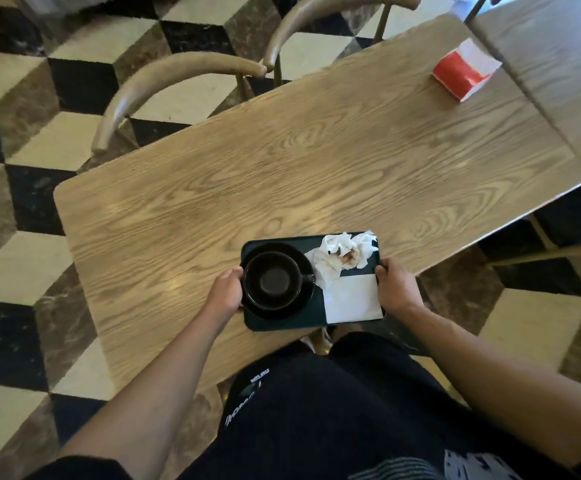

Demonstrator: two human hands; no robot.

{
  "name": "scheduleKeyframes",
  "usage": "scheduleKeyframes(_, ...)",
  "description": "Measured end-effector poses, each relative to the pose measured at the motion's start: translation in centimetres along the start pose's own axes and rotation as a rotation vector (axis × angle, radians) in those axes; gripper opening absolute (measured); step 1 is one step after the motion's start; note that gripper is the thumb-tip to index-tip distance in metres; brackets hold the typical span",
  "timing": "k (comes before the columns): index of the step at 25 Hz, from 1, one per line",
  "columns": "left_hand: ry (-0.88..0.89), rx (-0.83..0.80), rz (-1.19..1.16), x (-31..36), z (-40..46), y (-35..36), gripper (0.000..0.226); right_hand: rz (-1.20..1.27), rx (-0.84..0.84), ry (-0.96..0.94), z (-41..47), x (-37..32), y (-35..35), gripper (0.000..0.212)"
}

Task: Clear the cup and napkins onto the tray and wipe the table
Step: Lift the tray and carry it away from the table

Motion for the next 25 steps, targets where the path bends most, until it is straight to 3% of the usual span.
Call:
scheduleKeyframes(12,0.108,-0.21,0.334,5.8,0.8,10.8,0.034,0.334,0.226,0.233,-8.0,13.3,-2.5,0.029)
scheduleKeyframes(20,0.137,-0.336,0.545,7.7,-1.6,25.9,0.04,0.495,0.356,0.327,-13.2,25.8,-7.3,0.029)
scheduleKeyframes(25,0.188,-0.324,0.671,7.6,-1.4,36.9,0.042,0.62,0.42,0.356,-17.1,35.2,-11.7,0.032)
Point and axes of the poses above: each hand's wrist, its own z-axis towards the middle knuckle, its own y-axis out of the palm, x = y × z, the point moved 8 cm from there along z, towards the middle knuckle, and after that the axes turned 12 degrees about -x, right-handed, at the moved point
